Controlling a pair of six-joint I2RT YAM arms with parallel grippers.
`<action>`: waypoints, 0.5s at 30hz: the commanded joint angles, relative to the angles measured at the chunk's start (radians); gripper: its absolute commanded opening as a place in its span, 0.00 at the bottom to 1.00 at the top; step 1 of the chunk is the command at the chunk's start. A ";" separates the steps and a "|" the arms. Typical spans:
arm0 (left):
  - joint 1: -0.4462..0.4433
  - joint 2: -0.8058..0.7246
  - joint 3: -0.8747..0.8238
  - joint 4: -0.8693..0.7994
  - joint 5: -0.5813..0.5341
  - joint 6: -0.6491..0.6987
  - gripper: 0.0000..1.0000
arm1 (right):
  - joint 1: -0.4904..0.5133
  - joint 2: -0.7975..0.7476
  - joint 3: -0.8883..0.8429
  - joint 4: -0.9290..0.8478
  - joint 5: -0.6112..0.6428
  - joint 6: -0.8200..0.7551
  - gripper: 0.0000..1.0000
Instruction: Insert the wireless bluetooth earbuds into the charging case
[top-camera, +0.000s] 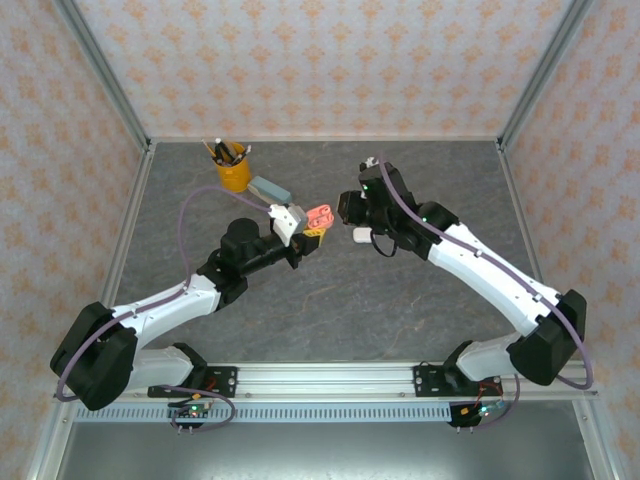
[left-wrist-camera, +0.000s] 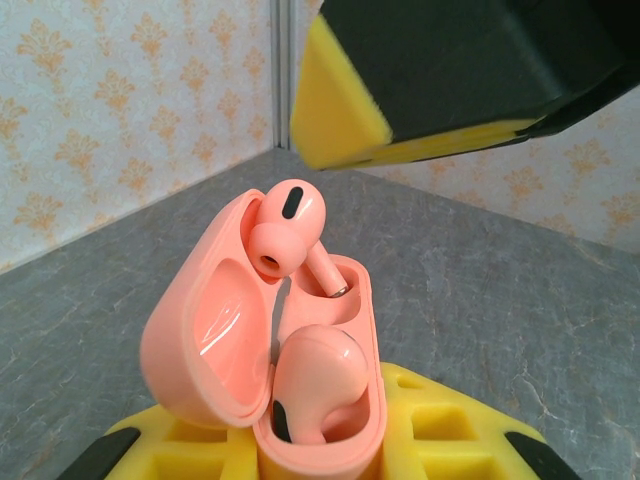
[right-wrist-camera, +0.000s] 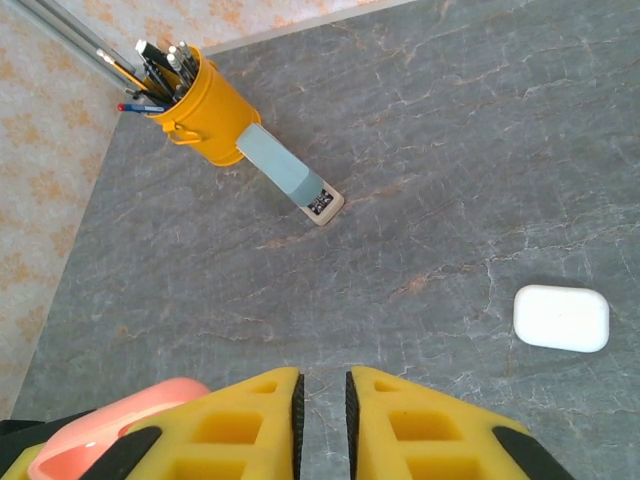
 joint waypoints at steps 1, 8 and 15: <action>-0.009 -0.006 0.036 0.002 0.019 0.016 0.00 | -0.006 0.005 0.044 -0.007 -0.021 0.006 0.20; -0.009 0.003 0.041 0.005 0.021 0.013 0.00 | -0.006 0.024 0.052 -0.005 -0.067 -0.004 0.20; -0.009 0.014 0.047 0.004 0.019 0.011 0.00 | -0.006 0.024 0.048 -0.012 -0.120 -0.019 0.18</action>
